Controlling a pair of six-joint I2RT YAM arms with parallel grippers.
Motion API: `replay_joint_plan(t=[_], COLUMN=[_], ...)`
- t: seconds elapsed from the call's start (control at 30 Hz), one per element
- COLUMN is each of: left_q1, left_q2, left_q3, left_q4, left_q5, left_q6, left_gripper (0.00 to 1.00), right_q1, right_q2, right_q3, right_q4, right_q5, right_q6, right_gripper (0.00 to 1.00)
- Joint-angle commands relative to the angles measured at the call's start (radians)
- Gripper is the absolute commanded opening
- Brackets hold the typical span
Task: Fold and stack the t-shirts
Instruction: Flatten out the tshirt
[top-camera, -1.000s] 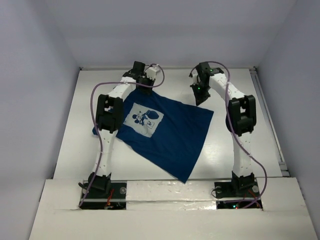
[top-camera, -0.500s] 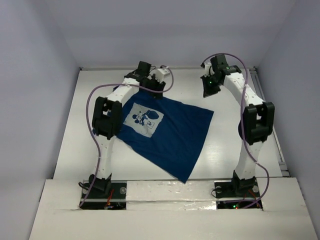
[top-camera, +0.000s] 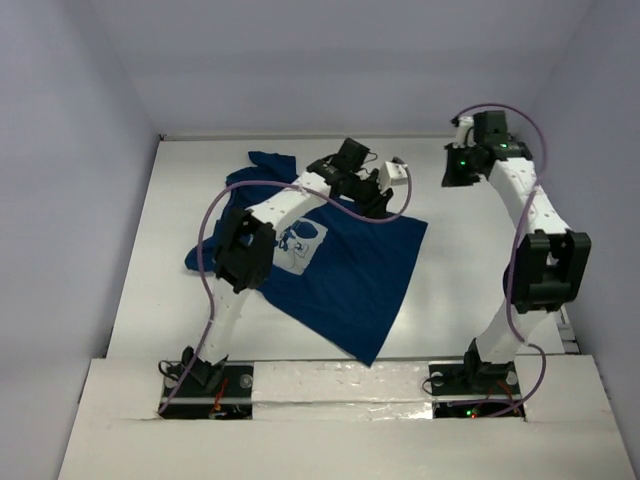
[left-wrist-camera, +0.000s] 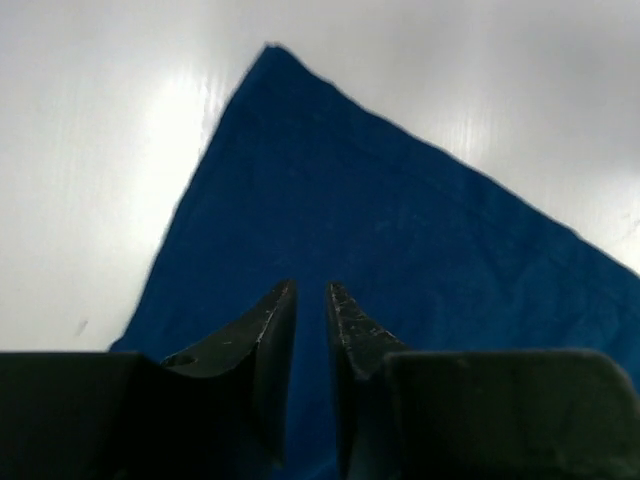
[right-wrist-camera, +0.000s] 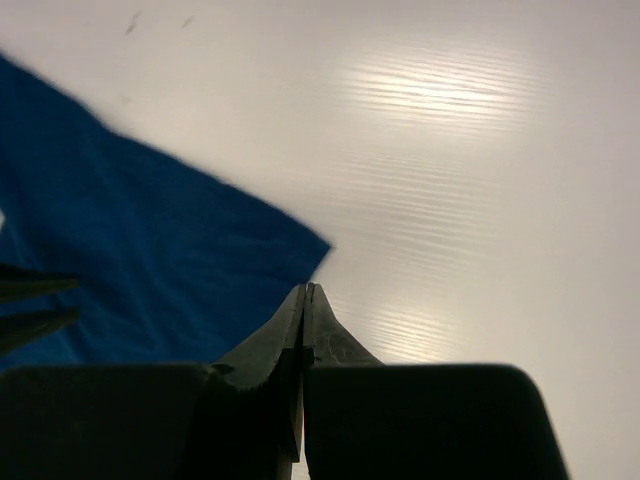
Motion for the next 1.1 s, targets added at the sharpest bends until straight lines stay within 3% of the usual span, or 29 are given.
replay_joint_plan(t=[0.0,0.1,0.3,0.43,0.67,0.87,1.07], left_q1=[-0.009,-0.03,-0.064,-0.107,-0.132,-0.132,-0.092], left_q2=[0.075,0.15,0.256,0.311,0.457,0.511,0.512], left_q3=[0.063,0.139,0.236,0.253,0.489,0.595,0.597], left_q4=[-0.023,-0.039,-0.063,-0.047,-0.077,-0.077,-0.036], left_q5=[-0.003,-0.024,-0.053,-0.101,-0.147,-0.251,-0.273], left_q6=[-0.027,-0.073,-0.121,-0.135,-0.219,-0.28,-0.45], left_gripper=[0.16,0.08,0.0,0.0,0.0,0.0,0.0], right_q1=[-0.064,-0.101,-0.12,-0.12,-0.12,-0.12,-0.12], right_q2=[-0.136,-0.219,-0.279,-0.253,-0.25,-0.274,-0.295], right_q3=[-0.032,-0.065,-0.059,-0.059,-0.057,-0.056,-0.048], right_q4=[0.132,0.206,0.209,0.172,0.149,0.128,0.118], right_q5=[-0.015,-0.004,-0.063,-0.119,-0.18,-0.214,-0.267], right_q6=[0.045,0.057,0.06,0.06,0.057,0.06,0.06], right_gripper=[0.0,0.0,0.0,0.0,0.0,0.0,0.0])
